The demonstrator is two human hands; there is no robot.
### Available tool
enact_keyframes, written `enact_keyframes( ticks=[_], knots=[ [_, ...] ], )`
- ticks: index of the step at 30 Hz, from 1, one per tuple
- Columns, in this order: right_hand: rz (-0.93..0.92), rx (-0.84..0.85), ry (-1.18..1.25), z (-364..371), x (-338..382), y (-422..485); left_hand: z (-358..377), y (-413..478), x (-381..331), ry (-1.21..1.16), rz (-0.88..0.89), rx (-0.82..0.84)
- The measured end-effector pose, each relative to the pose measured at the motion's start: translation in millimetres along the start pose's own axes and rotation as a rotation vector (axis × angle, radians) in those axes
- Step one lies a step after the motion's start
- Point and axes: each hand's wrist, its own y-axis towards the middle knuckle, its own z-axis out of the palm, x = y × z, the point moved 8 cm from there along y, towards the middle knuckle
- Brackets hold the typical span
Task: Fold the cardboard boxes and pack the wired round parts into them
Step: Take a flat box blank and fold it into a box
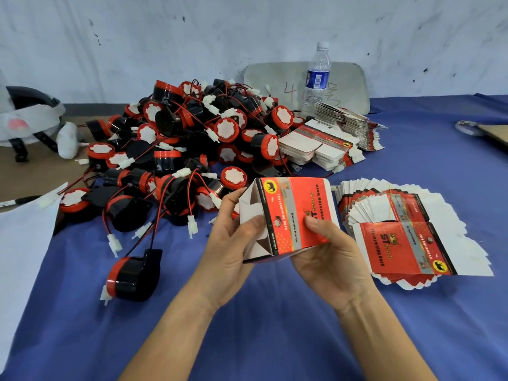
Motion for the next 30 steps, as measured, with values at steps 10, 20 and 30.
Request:
enact_keyframes(
  ticks=[10, 20, 30],
  knots=[
    [-0.02, 0.081, 0.014, 8, 2, -4, 7, -3, -5, 0.023, 0.006, 0.107],
    [0.063, -0.018, 0.136, -7, -4, 4, 13, -4, 1, -0.256, -0.093, 0.146],
    [0.154, 0.017, 0.136, -4, -14, 2, 13, -6, 5, -0.203, -0.106, 0.062]
  ],
)
